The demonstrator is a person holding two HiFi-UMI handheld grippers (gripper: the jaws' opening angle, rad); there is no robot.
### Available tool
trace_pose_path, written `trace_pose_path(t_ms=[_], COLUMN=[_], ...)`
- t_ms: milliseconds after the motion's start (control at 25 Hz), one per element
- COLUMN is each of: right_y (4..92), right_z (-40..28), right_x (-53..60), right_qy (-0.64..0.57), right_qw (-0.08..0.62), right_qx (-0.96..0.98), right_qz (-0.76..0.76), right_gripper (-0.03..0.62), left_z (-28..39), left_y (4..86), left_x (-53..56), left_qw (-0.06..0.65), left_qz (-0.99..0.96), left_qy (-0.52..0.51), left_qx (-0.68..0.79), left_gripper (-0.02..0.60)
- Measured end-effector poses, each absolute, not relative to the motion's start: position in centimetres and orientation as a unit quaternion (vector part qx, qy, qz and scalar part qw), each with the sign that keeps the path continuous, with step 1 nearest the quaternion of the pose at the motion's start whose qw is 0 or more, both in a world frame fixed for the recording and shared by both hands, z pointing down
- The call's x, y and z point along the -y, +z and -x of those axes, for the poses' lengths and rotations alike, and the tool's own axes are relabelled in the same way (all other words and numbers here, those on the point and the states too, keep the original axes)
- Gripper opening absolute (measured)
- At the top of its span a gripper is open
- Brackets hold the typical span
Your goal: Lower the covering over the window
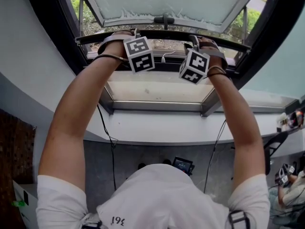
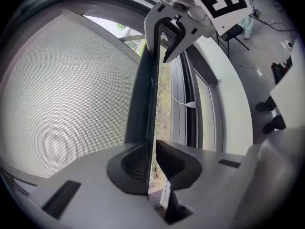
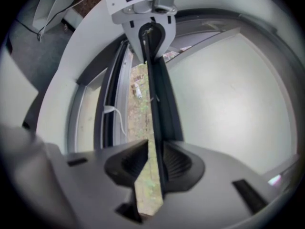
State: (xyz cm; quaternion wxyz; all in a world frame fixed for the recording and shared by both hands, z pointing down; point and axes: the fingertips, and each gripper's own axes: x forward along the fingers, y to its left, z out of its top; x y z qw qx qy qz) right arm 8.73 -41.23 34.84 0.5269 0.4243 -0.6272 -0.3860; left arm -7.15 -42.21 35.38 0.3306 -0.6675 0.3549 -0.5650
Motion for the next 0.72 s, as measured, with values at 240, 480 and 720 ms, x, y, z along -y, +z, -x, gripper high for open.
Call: trace_pose_path(t_ms=[240, 480, 720], right_y=[35.0, 46.2, 47.7], right_z=[-5.0, -0.4, -0.9], right_x=[38.0, 37.2, 39.9], right_qy=[-0.393, -0.216, -0.063], right_qw=[0.400, 0.409, 0.353], right_qx=[0.677, 0.756, 0.766], right_qz=[-0.476, -0.462, -0.534], right_gripper=[0.103, 0.103, 0.133], left_z=[7.2, 7.2, 7.1], left_y=[35.4, 35.3, 35.4], left_x=[42.2, 42.2, 42.3], left_qw=[0.332, 0.334, 0.335], left_qz=[0.667, 0.665, 0.666], left_qy=[-0.564, -0.563, -0.561], left_qx=[-0.357, -0.359, -0.360], left_gripper=[0.060, 0.060, 0.060])
